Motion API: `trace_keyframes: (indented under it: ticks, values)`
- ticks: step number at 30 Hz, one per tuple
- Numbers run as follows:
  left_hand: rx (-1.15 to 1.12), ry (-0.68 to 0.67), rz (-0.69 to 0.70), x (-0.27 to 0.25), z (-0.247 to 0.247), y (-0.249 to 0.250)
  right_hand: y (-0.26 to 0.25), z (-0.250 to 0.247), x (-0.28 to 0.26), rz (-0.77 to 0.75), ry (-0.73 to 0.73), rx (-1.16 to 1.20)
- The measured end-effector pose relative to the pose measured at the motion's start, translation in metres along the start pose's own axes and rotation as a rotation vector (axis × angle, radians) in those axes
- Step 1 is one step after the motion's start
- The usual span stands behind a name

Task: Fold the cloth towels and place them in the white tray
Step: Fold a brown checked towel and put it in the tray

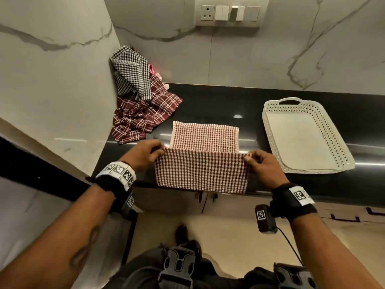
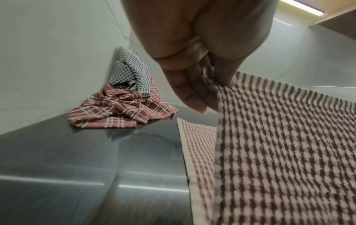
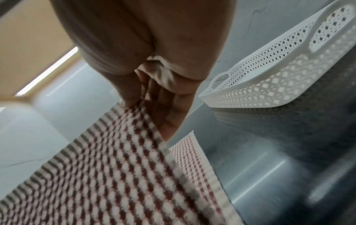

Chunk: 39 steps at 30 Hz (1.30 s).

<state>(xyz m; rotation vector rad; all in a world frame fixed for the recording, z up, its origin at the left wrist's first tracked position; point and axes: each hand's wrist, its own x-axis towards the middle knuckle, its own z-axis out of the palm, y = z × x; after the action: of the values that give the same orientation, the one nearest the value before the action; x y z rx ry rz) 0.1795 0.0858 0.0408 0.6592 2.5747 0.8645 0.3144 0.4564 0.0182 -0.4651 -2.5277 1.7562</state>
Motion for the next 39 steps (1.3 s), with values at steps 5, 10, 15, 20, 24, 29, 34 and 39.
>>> trace_keyframes:
  ticks: [5,10,15,20,24,29,34,39]
  values:
    - [0.03,0.137,-0.028,0.115,-0.014,-0.01,0.007,0.007,0.092,0.067,0.269,-0.104]
    - [0.046,0.141,-0.168,0.198,0.003,-0.031,0.023,0.023,0.17,0.167,0.368,-0.224]
    - [0.081,0.126,-0.228,0.235,0.033,-0.057,0.04,0.036,0.208,0.299,0.402,-0.338]
    - [0.082,0.154,-0.189,0.244,0.04,-0.066,0.043,0.04,0.216,0.344,0.406,-0.428]
    - [0.102,0.157,-0.186,0.246,0.037,-0.067,0.046,0.041,0.22,0.35,0.398,-0.44]
    - [0.115,0.14,-0.228,0.246,0.026,-0.067,0.046,0.045,0.224,0.363,0.369,-0.462]
    - [0.071,0.104,-0.273,0.242,0.017,-0.071,0.041,0.046,0.223,0.364,0.314,-0.498]
    - [0.1,0.073,-0.296,0.242,0.007,-0.07,0.028,0.048,0.224,0.349,0.26,-0.556]
